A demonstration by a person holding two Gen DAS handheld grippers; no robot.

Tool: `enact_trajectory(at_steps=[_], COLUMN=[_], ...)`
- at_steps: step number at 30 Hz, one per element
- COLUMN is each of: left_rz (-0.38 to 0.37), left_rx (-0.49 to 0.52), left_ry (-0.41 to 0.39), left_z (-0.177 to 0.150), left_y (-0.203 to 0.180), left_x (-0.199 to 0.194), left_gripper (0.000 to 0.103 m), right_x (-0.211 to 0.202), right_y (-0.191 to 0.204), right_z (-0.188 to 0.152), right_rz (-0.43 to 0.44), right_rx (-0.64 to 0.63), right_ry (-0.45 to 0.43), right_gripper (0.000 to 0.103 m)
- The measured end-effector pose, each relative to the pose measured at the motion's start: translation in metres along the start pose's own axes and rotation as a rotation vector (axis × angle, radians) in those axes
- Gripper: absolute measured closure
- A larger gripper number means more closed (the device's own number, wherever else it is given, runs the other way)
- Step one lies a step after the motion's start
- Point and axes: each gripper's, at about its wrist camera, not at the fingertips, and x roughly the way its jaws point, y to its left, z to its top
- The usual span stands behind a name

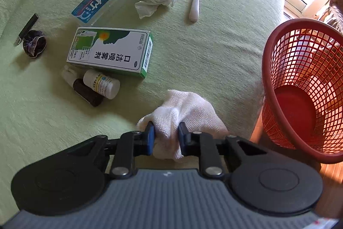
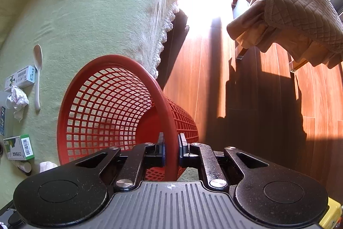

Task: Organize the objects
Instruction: 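Grasp the white towel with the left gripper while the right holds the basket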

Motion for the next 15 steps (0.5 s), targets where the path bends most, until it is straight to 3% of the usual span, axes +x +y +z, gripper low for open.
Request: enact_trajectory(at_steps=[15], left_rz=[-0.023], left_rx=[-0.078], left_ry=[-0.056], left_z=[0.035], left_y=[-0.005], left_x=[-0.073], left_gripper=[0.089], right_x=[0.006], right_y=[0.001], right_z=[0.008], right_rz=[0.002], right_rx=[-0.028], right_ry=[0.064], right_gripper=[0.095])
